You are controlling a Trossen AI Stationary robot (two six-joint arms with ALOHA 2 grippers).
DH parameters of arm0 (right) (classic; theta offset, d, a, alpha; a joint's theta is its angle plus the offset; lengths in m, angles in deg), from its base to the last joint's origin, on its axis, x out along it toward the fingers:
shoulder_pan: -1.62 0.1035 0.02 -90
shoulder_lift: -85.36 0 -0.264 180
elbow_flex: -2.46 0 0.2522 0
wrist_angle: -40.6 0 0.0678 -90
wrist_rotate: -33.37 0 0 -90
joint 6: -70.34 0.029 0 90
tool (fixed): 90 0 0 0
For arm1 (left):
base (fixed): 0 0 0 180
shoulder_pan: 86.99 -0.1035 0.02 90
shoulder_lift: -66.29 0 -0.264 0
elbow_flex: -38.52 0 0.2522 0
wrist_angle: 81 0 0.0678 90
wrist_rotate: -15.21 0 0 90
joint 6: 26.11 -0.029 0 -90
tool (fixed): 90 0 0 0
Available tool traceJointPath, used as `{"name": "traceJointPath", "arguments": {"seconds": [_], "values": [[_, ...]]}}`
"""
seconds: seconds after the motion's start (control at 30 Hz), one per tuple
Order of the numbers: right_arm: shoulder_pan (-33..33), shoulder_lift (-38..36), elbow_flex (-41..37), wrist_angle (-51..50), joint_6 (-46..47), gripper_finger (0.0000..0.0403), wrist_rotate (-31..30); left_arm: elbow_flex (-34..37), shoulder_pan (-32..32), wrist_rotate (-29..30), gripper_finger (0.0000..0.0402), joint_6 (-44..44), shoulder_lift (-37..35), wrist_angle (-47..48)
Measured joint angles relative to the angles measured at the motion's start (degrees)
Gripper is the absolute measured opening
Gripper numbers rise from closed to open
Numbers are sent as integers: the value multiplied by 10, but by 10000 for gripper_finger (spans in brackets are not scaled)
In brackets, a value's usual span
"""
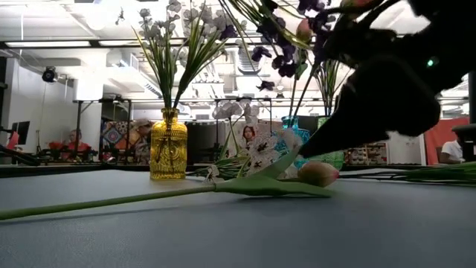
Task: Sort flowers into vase by color
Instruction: Put the top violet flowers into the green flower vase
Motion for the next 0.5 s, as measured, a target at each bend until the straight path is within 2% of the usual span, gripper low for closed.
{"name": "traceJointPath", "arguments": {"seconds": [0.2, 0.5], "values": [[19, -43, 0, -39, -12, 210, -5, 25, 12, -21, 0, -16, 0, -17], [89, -91, 0, -98, -8, 210, -68, 137, 37, -29, 0, -36, -2, -119]]}}
